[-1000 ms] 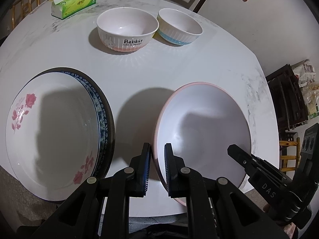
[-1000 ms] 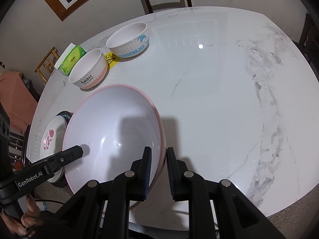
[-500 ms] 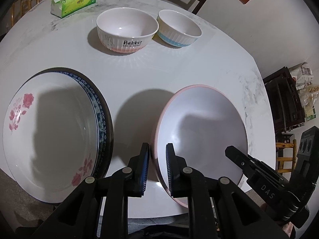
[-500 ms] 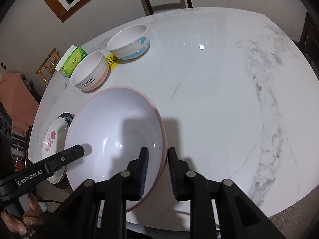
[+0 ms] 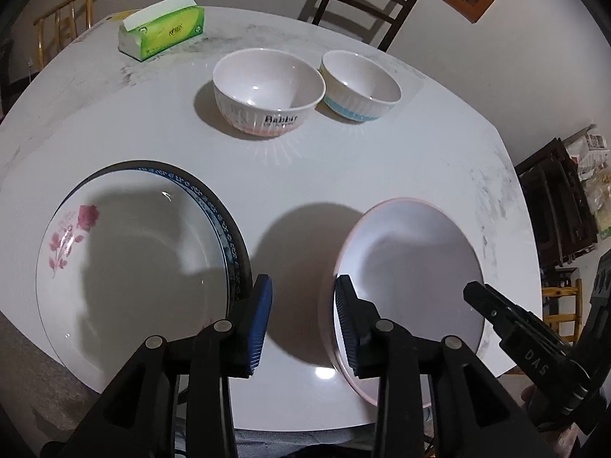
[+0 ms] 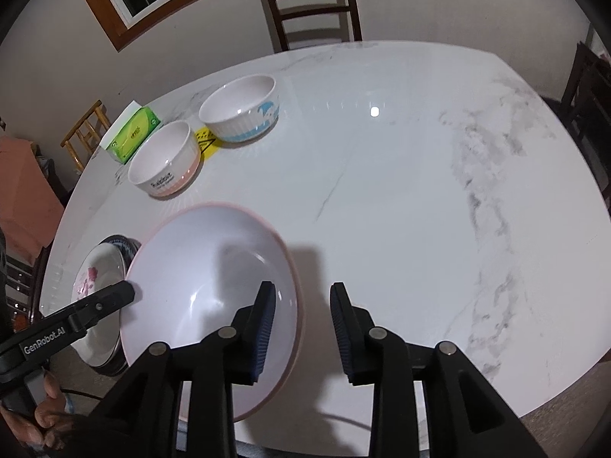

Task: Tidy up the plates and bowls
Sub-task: 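Carry the pink bowl beside the plate stack and lower it onto the table, then open both grippers and release the pink bowl, then move both grippers to the white Rabbit bowl and grasp its rim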

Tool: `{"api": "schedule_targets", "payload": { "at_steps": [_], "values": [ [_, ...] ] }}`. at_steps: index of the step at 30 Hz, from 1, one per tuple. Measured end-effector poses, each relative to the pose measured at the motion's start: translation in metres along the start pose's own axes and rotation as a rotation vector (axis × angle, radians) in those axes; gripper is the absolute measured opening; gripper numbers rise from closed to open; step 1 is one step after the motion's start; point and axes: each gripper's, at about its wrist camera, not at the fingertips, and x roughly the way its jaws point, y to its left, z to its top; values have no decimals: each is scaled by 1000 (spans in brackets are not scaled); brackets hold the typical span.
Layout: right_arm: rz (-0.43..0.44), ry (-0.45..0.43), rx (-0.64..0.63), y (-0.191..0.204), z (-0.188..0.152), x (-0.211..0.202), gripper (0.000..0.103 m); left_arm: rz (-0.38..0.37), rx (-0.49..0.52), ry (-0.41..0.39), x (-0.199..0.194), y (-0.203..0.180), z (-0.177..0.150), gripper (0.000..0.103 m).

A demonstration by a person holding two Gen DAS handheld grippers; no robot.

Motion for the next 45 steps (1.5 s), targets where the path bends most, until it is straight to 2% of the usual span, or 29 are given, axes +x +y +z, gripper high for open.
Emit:
{"api": "schedule_targets", "payload": {
  "at_steps": [9,17,22,26,28,34,45],
  "values": [
    [-28,-60,-44,9,14,-12,30,-34,-1,-36,-9,4,4,33],
    [19,-57,-83,25,26,-10,30,-28,-7,-62,-14,12,14,35],
    [82,-42,-108,40,36,-3,30,-8,-29,-77,-17,26,23,35],
    [175,4,-125,54,50,8,30,23,-65,-92,-19,43,36,35],
    [194,21,-130,62,57,13,30,38,-88,-92,-19,53,42,35],
    [205,39,-155,83,80,28,30,64,-153,-84,-12,78,66,35],
    [209,117,-173,115,133,83,30,80,-190,-54,16,87,121,35]
  ]
}}
